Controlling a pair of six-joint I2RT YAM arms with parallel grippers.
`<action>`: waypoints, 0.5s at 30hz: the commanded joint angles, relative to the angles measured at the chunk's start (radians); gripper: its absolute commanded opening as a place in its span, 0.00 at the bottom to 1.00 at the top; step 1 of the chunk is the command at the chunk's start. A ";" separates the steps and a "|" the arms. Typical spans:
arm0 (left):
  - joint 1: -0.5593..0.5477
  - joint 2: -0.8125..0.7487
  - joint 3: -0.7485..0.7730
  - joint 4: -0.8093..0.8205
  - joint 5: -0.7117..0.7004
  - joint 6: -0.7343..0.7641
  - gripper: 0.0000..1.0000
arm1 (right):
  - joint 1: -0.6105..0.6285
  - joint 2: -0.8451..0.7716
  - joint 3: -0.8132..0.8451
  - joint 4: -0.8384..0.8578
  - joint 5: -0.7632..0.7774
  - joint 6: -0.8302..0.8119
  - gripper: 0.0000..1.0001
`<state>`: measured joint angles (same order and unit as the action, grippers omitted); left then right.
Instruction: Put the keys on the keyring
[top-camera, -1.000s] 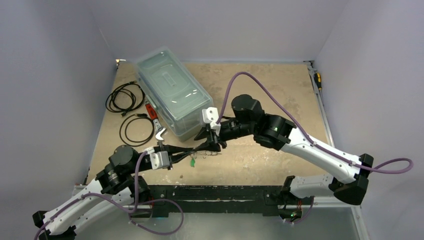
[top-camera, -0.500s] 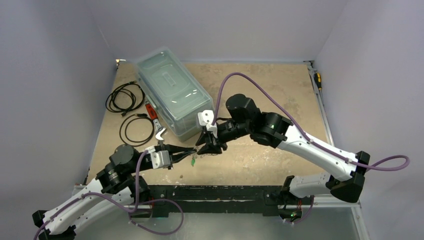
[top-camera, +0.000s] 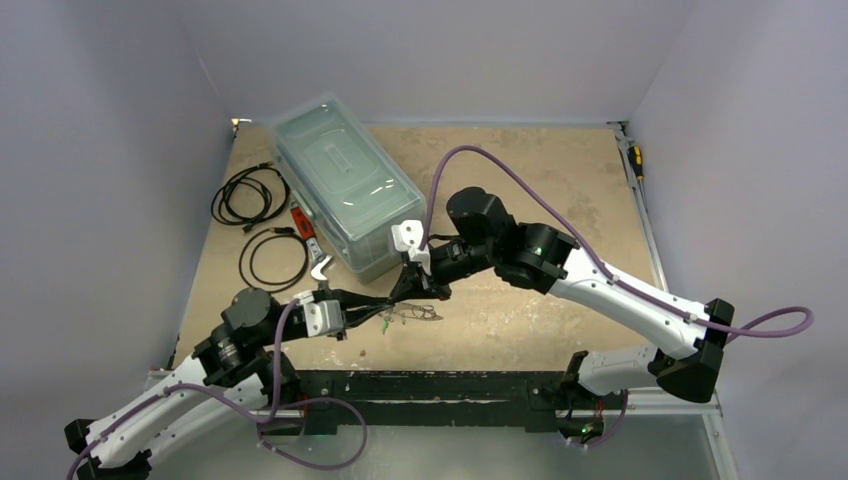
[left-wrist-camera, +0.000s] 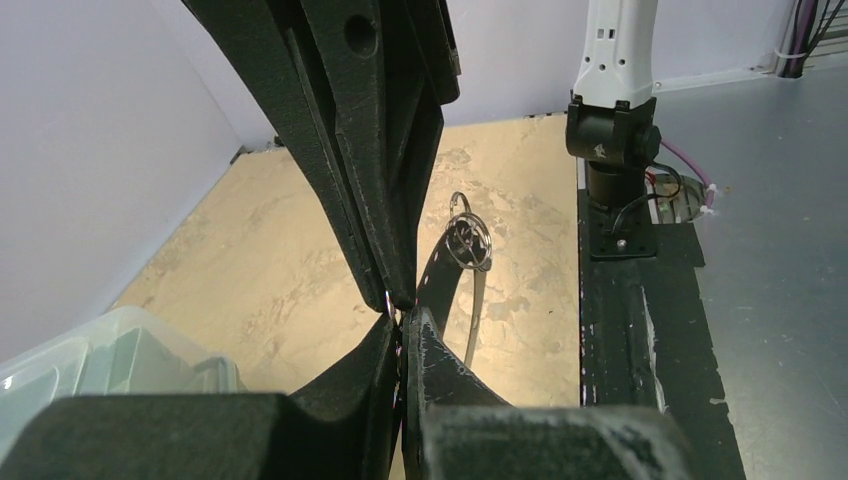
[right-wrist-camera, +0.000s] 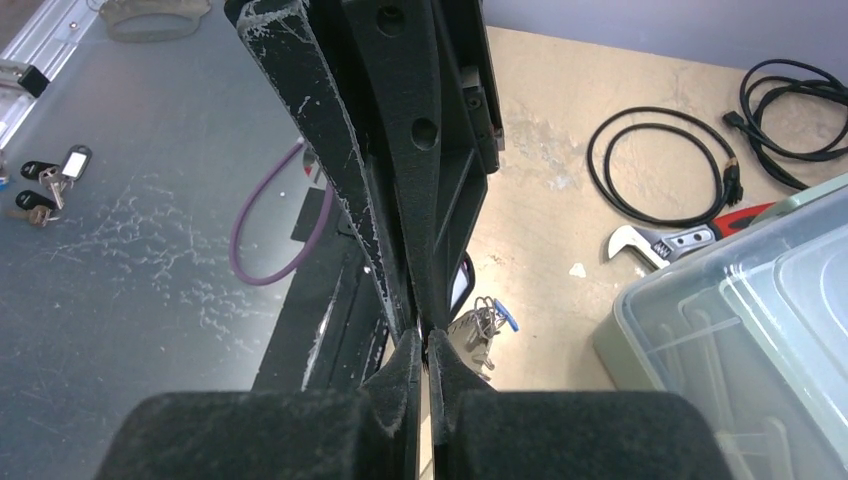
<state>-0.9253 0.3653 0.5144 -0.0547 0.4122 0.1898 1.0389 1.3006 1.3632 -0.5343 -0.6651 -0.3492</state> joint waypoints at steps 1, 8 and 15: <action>0.000 0.004 0.049 0.059 -0.018 -0.008 0.00 | 0.006 -0.012 -0.004 0.049 -0.030 0.003 0.00; 0.000 -0.056 0.035 0.080 -0.039 -0.008 0.57 | 0.006 -0.109 -0.111 0.235 0.010 0.045 0.00; 0.000 -0.106 0.015 0.107 -0.044 -0.008 0.64 | 0.005 -0.269 -0.349 0.728 -0.043 0.217 0.00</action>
<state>-0.9249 0.2657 0.5148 0.0013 0.3782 0.1768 1.0409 1.1213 1.1023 -0.1986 -0.6720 -0.2569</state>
